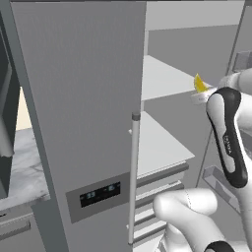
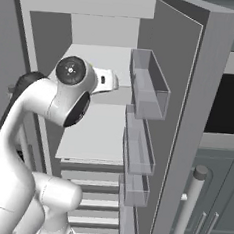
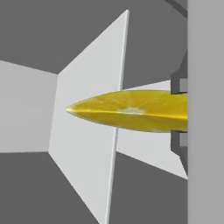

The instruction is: There is a bowl on the dining counter. Grab a lemon wedge from the fridge and place it in the bowl. Then get the liquor bottle and glass cup from the cabinet and place them next to the bowl.

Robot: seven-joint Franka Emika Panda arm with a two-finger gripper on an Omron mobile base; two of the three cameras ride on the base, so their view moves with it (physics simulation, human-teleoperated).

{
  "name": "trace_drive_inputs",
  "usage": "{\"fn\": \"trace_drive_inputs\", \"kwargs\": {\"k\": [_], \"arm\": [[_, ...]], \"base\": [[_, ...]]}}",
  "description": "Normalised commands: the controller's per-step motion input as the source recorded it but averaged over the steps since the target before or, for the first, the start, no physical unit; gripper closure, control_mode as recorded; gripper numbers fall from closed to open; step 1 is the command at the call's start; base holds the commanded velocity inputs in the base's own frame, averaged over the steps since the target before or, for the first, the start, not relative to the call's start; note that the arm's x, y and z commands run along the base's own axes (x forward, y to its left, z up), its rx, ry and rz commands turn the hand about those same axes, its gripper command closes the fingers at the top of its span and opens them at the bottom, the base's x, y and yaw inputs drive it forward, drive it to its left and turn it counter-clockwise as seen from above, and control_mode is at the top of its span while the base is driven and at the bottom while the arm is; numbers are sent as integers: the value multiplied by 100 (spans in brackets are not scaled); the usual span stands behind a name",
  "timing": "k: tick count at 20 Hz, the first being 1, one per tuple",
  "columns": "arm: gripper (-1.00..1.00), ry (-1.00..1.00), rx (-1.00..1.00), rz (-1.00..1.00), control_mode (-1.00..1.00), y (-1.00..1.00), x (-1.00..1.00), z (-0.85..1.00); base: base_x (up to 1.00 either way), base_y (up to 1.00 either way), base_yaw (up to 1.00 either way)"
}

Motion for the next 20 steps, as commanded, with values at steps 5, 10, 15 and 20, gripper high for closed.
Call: {"fn": "trace_drive_inputs", "kwargs": {"k": [5, 10, 15, 20], "arm": [[100, -4, 0, 0, -100, -10, -100, 33], [100, -5, 0, 0, -100, 0, -100, 29], [100, 0, -1, 5, -100, 22, -73, 4], [100, 0, -2, 17, -100, 39, -75, -2]], "base": [[0, 0, 0], [0, 0, 0], [0, 0, 0], [0, 0, 0]]}}
